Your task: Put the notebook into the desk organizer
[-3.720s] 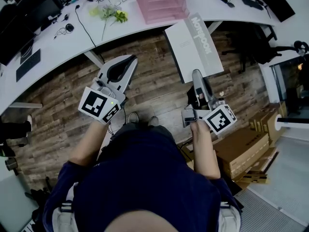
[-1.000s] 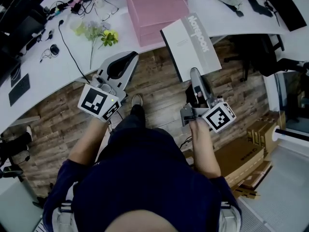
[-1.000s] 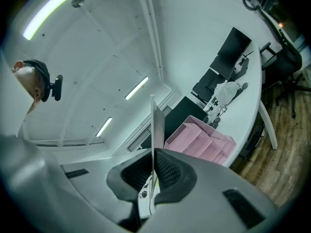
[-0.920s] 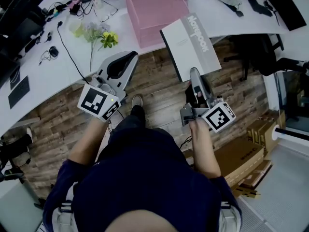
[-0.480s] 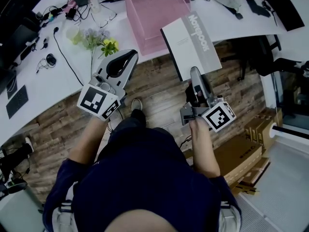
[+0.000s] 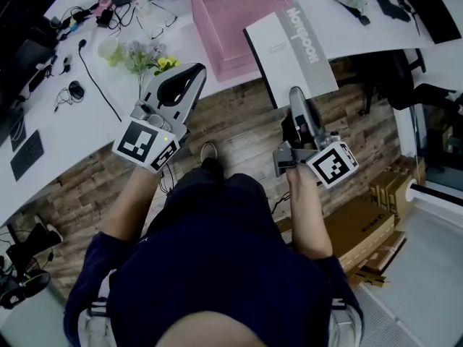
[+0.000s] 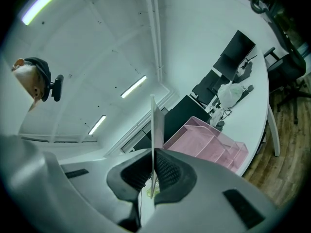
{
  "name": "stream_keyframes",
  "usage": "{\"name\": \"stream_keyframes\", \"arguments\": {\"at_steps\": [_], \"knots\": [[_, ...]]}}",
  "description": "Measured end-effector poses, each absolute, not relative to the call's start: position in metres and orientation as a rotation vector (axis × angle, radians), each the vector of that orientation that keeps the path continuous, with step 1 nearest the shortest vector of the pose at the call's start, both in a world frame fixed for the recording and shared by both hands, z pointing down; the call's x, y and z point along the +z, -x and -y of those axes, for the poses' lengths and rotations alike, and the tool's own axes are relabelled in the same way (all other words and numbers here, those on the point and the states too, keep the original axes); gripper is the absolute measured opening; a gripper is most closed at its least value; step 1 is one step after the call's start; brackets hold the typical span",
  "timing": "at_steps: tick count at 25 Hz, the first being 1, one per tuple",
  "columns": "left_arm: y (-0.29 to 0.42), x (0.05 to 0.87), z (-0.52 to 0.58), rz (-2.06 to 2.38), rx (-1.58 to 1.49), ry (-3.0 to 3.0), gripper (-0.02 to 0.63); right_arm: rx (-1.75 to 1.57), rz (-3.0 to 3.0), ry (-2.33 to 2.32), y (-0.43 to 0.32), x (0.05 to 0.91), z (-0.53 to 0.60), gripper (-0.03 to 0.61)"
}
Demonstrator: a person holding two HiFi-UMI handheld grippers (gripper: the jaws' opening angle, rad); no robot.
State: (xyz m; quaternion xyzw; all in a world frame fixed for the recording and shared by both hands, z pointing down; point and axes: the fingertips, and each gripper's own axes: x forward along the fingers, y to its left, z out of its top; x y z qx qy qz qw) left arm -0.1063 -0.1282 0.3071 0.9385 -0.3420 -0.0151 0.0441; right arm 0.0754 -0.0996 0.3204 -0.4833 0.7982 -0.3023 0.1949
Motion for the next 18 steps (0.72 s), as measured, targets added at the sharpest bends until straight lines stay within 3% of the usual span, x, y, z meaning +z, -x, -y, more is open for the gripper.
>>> {"name": "stream_keyframes", "arguments": {"at_steps": [18], "knots": [[0.096, 0.306, 0.173, 1.079, -0.037, -2.859, 0.038, -0.832, -2.258, 1.362, -0.089, 0.32, 0.153, 0.012]]}}
